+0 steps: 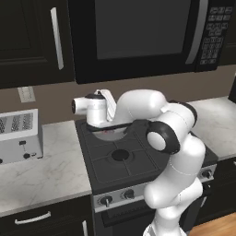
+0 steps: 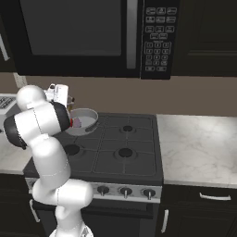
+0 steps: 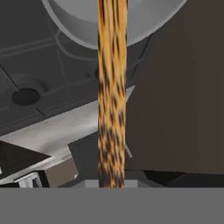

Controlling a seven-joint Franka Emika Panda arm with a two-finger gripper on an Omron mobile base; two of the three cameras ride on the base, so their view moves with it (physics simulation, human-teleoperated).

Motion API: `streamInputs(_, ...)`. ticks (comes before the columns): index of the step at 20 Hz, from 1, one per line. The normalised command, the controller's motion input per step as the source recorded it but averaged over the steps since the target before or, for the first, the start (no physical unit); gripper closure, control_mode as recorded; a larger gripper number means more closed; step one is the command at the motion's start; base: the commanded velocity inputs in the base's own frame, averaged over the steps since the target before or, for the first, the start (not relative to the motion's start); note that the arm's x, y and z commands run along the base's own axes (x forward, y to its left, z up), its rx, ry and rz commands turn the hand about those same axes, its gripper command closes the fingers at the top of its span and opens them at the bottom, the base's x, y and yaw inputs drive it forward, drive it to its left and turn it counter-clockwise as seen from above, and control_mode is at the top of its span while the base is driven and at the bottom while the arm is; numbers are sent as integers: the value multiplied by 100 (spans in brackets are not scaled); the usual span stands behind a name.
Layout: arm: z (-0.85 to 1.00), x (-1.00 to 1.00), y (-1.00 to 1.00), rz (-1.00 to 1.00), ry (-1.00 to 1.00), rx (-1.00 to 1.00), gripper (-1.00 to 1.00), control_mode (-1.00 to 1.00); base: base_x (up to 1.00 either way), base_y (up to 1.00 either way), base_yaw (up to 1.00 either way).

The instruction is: Put the bell pepper and eggplant in the pot. Retrieve the spatula and lightly stir the vegetables in the pot.

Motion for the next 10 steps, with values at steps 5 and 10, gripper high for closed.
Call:
streamInputs(5,-40,-3,0,0,0,-3,100,-100,0,0,0)
streamInputs(10,-12,4,0,0,0,-4,100,-100,0,0,0)
